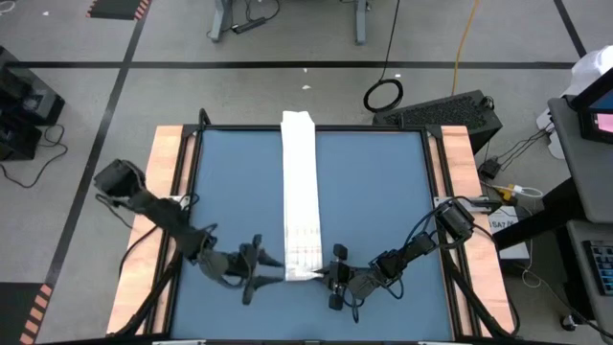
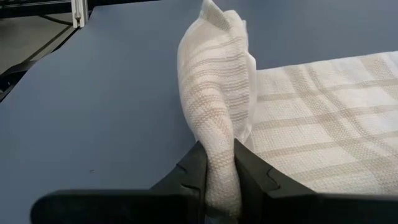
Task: Roll towel into tight, uniform cylinder
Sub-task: Roll the white towel
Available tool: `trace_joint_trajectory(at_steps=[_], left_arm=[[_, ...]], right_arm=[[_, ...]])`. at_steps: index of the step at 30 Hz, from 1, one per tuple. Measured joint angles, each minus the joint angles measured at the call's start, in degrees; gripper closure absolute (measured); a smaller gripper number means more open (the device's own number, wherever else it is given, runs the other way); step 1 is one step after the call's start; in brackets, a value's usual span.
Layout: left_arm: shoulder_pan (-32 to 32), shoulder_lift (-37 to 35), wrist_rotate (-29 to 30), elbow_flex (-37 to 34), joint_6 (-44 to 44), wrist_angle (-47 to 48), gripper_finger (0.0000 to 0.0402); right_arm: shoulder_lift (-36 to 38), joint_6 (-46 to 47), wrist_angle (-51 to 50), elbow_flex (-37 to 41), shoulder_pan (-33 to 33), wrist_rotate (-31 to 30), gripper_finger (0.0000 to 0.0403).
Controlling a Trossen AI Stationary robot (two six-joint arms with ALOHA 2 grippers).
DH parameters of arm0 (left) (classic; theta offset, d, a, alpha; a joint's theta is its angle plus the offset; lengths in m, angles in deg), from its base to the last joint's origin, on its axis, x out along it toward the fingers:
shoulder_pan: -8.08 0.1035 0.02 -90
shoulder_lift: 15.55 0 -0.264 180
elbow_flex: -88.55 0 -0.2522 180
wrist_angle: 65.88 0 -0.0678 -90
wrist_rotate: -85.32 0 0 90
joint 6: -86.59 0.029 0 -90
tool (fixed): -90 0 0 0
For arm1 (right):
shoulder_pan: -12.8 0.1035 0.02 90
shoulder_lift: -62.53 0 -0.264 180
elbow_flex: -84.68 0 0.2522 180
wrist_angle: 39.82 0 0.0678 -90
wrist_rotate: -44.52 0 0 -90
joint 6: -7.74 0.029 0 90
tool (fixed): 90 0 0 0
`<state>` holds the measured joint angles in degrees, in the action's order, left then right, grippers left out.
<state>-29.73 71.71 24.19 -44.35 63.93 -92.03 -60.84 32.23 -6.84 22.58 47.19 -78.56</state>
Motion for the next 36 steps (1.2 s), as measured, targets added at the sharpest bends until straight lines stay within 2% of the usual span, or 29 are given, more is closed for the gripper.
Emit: trace_joint_trajectory(at_steps=[3,6,10,13,21,25,32,36], left_arm=[[-1.9,4.6,1.2,2.7,3.8,-0.1,0.0201],[-3.0,11.4,1.4,6.5,8.3,-1.7,0.0161],[-3.7,19.3,6.5,10.7,11.5,-3.0,0.0107],[-3.8,23.6,10.0,12.4,11.1,-2.8,0.0082],[-3.8,29.3,13.6,12.9,6.5,-2.5,0.0075],[-3.5,29.9,14.0,12.9,7.3,-2.7,0.0075],[-3.3,30.0,13.9,14.3,15.5,-7.3,0.0075],[-2.1,30.0,13.6,14.3,12.3,-2.3,0.0075]], right_arm=[[0.0,0.0,0.0,0.0,-0.2,0.1,0.0358],[-0.1,0.1,0.5,0.0,-0.3,0.5,0.0358],[-0.1,0.1,0.8,0.1,-0.3,0.5,0.0358],[-0.1,0.2,1.0,0.1,-0.3,0.5,0.0358],[-0.1,0.4,1.1,0.1,-0.3,0.4,0.0358],[-0.1,0.4,1.0,0.1,-0.3,0.4,0.0358],[-0.1,0.4,1.0,0.1,-0.3,0.4,0.0358],[-0.1,0.4,1.0,0.1,-0.3,0.3,0.0358]])
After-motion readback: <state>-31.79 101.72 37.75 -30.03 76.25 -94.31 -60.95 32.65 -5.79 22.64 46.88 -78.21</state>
